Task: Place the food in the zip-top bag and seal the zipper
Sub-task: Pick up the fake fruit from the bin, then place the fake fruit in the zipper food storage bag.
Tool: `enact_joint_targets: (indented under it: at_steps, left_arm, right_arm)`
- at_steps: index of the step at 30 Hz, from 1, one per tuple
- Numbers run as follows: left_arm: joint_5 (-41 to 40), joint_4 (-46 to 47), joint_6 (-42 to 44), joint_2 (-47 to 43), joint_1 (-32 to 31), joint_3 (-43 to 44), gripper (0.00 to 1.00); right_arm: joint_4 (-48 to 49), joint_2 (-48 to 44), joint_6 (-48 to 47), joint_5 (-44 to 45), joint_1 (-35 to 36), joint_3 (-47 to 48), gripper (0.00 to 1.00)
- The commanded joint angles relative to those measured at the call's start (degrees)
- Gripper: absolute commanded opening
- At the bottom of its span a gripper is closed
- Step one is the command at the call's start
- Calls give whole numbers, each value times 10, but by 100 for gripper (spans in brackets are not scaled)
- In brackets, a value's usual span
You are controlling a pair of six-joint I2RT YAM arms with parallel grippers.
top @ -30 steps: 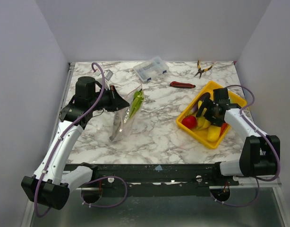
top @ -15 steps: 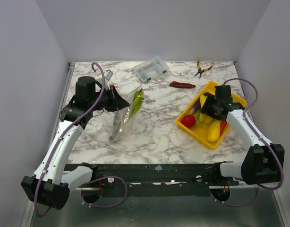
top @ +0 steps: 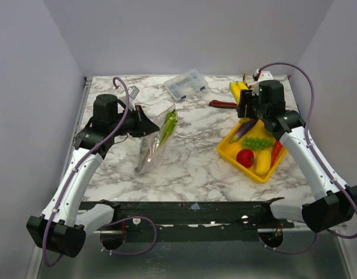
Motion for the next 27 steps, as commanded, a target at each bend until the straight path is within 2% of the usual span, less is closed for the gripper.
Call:
enact_joint_targets:
  at_steps: [1,3,7,12,17,20,27]
  left_arm:
    - [14,12,0,-1,3,-4,0]
    - [13,12,0,0,3,-4,0]
    - [19,12,-1,5,3,-2,0]
    - [13,10,1,9,3,-2,0]
    - [12,9,2,9,3,-1,0]
    - [16,9,-1,10,3,1,0]
    - [6,1,-11,18,0,14,0]
  right_arm:
    - [20,-8,-92,-68,31,40,22]
    - [42,-19,-157,-110,60,42,21]
    - [99,-41,-314,-115,151,16,21]
    - [147,-32,-441,-79,217,37,21]
    - [127,-6,-590,-1,286,72,22]
    - [158,-5,-686,65,326,57,20]
    - [229,-15,-827,104,390,16,18]
